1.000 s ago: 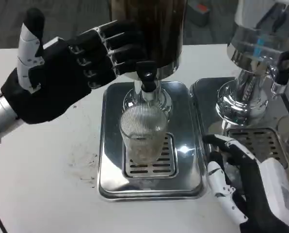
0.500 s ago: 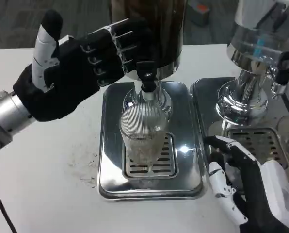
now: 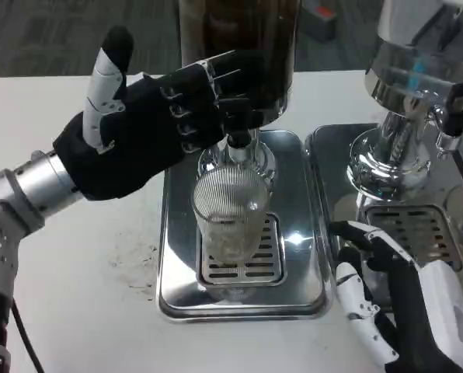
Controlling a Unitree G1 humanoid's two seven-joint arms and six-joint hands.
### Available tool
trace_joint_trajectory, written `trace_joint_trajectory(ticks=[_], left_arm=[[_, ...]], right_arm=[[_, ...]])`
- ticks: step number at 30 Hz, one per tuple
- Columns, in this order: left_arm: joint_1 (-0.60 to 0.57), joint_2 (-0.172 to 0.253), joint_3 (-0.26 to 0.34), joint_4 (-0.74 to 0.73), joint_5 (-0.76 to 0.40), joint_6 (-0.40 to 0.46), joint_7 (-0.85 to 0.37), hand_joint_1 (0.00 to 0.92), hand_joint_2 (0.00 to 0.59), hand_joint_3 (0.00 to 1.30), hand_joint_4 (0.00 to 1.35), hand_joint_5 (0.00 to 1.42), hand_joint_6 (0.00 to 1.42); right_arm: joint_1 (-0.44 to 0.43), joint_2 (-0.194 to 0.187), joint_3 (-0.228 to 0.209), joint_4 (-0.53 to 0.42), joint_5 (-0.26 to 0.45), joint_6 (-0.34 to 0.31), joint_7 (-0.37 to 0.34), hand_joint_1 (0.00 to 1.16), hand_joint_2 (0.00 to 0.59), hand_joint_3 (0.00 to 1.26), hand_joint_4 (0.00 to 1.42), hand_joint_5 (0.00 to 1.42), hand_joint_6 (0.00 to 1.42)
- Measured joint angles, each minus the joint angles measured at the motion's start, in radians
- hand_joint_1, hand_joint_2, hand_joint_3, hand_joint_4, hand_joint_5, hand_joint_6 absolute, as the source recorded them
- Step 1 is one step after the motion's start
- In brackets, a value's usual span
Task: Grasp the cup under the faucet to collect the drink, then remove the cup.
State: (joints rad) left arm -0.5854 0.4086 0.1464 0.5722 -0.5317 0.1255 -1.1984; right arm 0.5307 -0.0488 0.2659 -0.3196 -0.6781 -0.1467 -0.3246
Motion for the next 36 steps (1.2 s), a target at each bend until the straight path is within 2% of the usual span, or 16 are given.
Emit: trace_joint_trajectory(ticks=[19,36], left_arm=[[-0.007,0.000,-0.018,0.010,0.103,-0.157,-0.013,0.000,0.052,0.19,0.06,0.10,0.05],[-0.007,0.011,-0.046,0.025,0.132,-0.276,-0.021,0.000,0.056,0.19,0.06,0.08,0.02]], right_arm=[[0.012,0.007,0.000,0.000,0.008,0.000,-0.003,0.13,0.495,0.38,0.32,0.28,0.36],[0.006,0.005,-0.006,0.005,0.018,0.000,-0.003,0.13,0.495,0.38,0.32,0.28,0.36]])
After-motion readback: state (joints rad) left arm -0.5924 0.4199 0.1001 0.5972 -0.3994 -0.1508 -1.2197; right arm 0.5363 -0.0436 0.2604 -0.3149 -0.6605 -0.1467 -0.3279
